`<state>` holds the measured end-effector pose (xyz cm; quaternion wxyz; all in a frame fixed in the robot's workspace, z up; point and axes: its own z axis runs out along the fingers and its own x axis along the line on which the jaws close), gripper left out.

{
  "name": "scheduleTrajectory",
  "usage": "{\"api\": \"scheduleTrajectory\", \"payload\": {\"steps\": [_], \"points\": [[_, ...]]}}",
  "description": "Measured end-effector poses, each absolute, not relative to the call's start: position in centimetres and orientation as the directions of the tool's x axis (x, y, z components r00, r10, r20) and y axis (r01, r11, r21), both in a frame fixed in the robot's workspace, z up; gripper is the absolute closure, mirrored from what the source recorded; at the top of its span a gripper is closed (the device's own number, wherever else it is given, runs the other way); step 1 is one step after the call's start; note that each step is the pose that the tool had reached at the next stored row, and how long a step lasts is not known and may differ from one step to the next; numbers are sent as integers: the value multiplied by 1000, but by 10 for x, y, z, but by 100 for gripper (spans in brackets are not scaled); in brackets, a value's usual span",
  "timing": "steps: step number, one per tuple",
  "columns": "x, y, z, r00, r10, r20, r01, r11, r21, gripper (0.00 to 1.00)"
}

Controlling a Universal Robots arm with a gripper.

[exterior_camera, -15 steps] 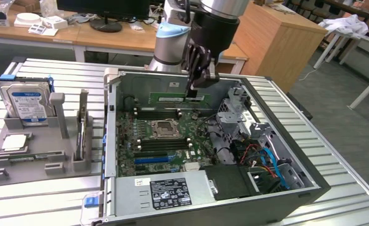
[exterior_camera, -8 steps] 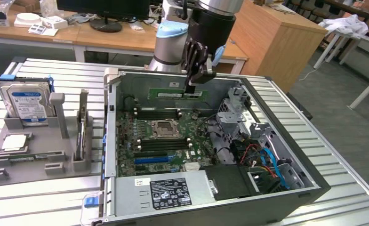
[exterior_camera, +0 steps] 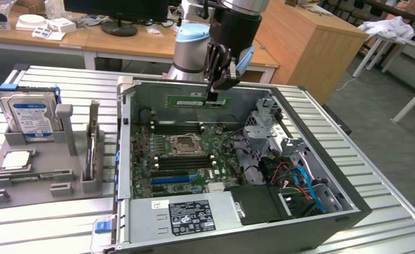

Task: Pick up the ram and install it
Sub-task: 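Pick up the ram and move it above insertion slot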

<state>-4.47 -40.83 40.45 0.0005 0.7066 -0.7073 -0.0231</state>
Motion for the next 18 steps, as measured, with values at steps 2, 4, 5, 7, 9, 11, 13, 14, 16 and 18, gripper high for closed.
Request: {"api": "scheduleTrajectory", "payload": {"steps": [2,4,5,7,9,11,13,14,16,18], "points": [[-45,-406,404,-2,-999,-32,-999,0,33,88],[-45,-405,404,-2,-999,-32,-999,0,33,88],[-45,-404,404,-1,-999,-32,-999,0,33,88],[-45,-404,404,-1,-999,-32,-999,0,33,88],[-45,-404,404,-2,-999,-32,-999,1,33,88],[-45,-404,404,-2,-999,-32,-999,0,33,88],[-45,-404,402,-2,-999,-32,-999,0,33,88],[-45,-404,401,-2,-999,-32,-999,0,33,88],[-45,-404,398,-2,-999,-32,-999,0,33,88],[-45,-404,395,-2,-999,-32,-999,0,33,88]]}}
